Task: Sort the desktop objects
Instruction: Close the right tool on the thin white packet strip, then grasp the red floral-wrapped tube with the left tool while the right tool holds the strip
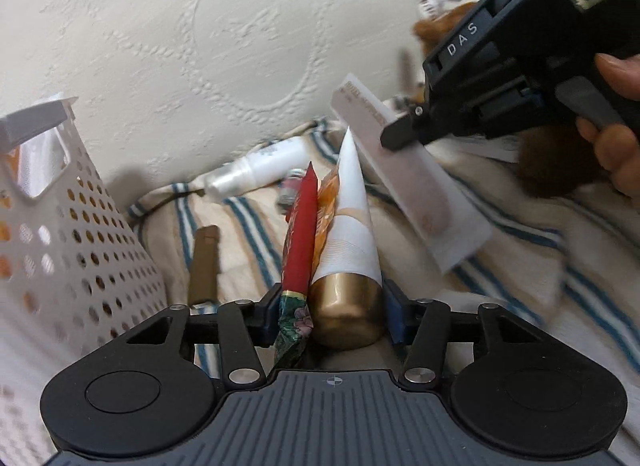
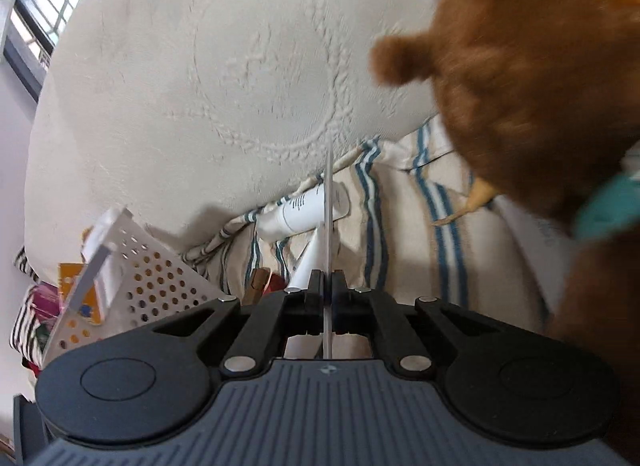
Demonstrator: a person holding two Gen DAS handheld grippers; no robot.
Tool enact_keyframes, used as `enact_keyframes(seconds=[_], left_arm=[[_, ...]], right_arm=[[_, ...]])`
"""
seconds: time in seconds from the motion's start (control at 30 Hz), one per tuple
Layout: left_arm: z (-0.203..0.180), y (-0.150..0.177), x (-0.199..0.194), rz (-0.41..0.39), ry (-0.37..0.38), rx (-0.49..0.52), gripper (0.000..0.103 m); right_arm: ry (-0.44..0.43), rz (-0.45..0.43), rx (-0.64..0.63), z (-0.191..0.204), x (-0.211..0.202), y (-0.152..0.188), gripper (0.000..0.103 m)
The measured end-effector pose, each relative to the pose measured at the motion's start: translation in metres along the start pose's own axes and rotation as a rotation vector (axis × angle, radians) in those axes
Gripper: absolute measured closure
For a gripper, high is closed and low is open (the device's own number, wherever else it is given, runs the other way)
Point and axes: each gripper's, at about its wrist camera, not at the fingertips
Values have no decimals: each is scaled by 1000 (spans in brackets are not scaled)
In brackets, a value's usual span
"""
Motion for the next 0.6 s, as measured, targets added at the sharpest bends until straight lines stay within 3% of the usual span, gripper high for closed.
enact_keyframes(seconds=[0.2,0.27,0.33,0.43,0.6], left_arm=[[-14,9,-38,-46,-4,50,50],[-16,14,-51,-62,-13,76,46],[-22,20,-59,-64,-34,131,22],[-29,32,-62,-36,-36,179,24],[-18,39,-60,11,-17,101,20]], right_arm=[[27,-6,-22,-5,-27,13,99],[35,-8,-18,4,-18,18,99],[36,0,-12,3,-20,22,99],[67,30,-18,0,-23,30,99],[94,95,-6,-2,-12,41,94]])
Point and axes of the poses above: each gripper's, at about its wrist camera, not at the fingertips, and x roughly the way its jaws point, z to its left, y to its underside, and after that the axes turned 7 degrees about z, right-handed
